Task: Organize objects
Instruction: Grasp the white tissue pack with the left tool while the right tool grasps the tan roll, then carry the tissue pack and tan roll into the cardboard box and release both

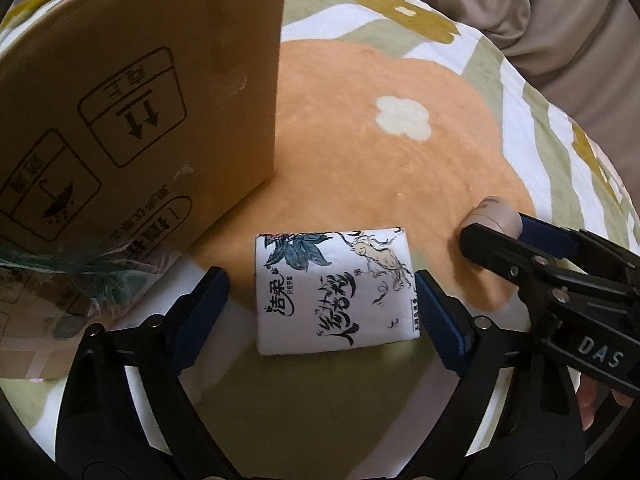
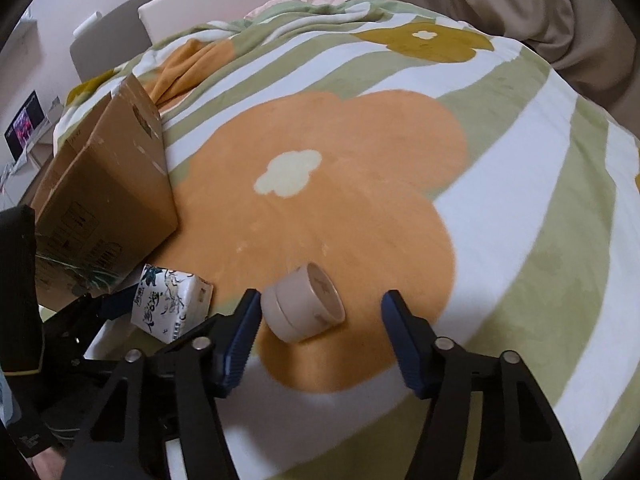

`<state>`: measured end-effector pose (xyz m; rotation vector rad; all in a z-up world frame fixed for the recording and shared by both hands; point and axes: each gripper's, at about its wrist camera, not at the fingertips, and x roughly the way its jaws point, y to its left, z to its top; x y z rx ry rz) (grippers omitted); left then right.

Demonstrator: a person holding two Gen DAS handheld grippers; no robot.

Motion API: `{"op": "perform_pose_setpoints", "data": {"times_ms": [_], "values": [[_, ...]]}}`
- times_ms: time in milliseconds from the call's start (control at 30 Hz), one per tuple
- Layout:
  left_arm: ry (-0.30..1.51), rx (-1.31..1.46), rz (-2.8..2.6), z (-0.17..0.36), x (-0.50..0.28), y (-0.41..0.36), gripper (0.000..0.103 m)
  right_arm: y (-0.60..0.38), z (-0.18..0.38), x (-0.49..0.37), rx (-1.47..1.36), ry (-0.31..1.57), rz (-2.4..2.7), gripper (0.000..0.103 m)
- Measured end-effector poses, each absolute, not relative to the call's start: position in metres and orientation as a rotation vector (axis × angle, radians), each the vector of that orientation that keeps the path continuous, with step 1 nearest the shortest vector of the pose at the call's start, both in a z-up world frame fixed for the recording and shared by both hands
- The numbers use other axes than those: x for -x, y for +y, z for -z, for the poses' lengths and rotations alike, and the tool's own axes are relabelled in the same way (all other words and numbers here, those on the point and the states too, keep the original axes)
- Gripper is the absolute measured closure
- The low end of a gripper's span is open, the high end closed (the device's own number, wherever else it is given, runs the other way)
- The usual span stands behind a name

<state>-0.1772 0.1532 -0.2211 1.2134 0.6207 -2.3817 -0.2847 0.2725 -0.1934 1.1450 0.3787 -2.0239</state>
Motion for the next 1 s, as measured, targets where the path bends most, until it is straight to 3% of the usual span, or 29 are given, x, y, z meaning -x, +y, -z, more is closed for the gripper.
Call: {"op": "perform_pose_setpoints", "data": {"times_ms": [33,100,200,300,1000], "values": [[0.628,-1.212,2.384,0.221,0.177,0.152,0.018,0.271,0.193,0.284,-1.142,0.387,2.023,0.055],[0.640,-1.210,2.385,0.221,0.176,0.149,0.021,0.269,0.192,0.283,-1.141,0.387,2.010,0.070],[0.636,-1.212,2.396,0.220,0.176,0.148,0.029,0.267,0.190,0.280,-1.136,0.409,2.021,0.072],[0.649,-1.202,2.411,0.216,0.173,0.145,0.043,0.269,0.188,0.279,-1.144,0.415,2.036,0.074],[0.687,-1.225,2.620,0.172,0.146,0.156,0.045,0.294,0.130,0.246,-1.149,0.384,2.164,0.075]]}}
